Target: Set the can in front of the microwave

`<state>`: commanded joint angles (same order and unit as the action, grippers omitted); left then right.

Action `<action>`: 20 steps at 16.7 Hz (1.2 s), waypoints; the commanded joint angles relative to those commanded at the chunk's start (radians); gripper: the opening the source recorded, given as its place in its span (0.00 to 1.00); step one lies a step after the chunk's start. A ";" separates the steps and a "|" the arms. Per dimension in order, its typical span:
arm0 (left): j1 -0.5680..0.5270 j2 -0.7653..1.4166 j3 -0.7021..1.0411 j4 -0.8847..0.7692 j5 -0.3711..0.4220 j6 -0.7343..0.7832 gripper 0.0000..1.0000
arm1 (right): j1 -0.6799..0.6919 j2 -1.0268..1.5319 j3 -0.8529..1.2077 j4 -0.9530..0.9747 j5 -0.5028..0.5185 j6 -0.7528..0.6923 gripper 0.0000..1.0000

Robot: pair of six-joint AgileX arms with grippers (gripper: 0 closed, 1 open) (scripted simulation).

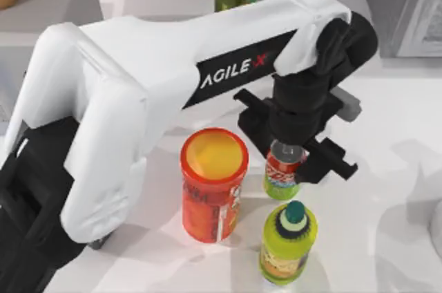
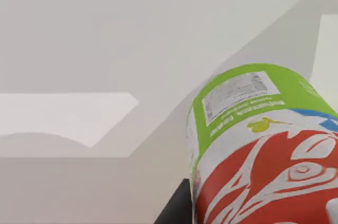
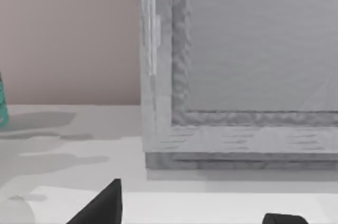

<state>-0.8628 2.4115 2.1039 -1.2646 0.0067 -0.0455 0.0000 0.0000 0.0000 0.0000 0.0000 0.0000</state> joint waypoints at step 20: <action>0.071 -0.086 0.085 -0.115 -0.027 0.003 0.00 | 0.000 0.000 0.000 0.000 0.000 0.000 1.00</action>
<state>-0.7918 2.3251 2.1893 -1.3792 -0.0207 -0.0424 0.0000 0.0000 0.0000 0.0000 0.0000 0.0000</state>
